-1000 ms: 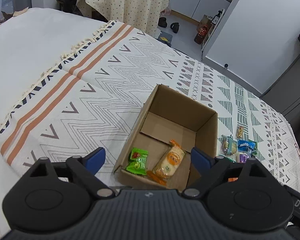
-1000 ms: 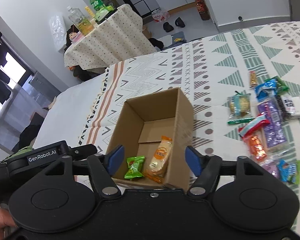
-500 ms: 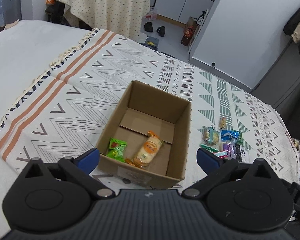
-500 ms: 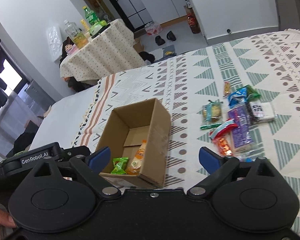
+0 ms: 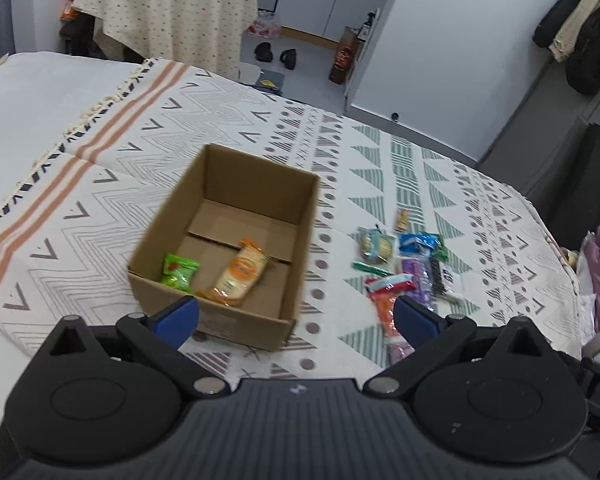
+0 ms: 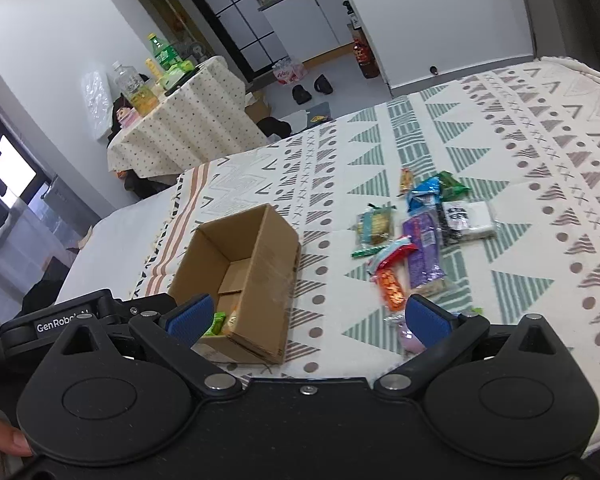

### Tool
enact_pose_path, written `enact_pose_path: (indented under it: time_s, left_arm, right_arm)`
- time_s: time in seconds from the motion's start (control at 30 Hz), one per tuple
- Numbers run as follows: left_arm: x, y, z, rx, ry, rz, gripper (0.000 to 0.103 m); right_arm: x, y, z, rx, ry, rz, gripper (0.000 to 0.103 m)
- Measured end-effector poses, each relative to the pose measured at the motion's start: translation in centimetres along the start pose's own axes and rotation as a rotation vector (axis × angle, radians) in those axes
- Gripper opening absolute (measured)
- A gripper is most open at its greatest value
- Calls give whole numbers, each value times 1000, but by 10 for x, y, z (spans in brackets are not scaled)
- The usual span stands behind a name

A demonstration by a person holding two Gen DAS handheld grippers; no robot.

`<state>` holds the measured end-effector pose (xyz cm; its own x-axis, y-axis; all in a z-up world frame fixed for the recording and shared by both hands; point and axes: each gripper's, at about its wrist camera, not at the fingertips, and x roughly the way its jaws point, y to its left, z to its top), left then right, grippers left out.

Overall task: Organize snacks
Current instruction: 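Withdraw both grippers from the box back toward the snack pile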

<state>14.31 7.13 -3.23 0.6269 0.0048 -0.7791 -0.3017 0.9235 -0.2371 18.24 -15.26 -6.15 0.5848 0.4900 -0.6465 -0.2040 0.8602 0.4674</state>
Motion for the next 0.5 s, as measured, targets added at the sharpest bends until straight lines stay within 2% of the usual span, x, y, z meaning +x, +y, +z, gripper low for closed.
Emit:
enact_pose_path:
  time_s: [0.5]
  left_arm:
    - [17, -47, -25, 55, 62, -7, 103]
  right_arm:
    - [-17, -60, -13, 88, 0, -15, 103]
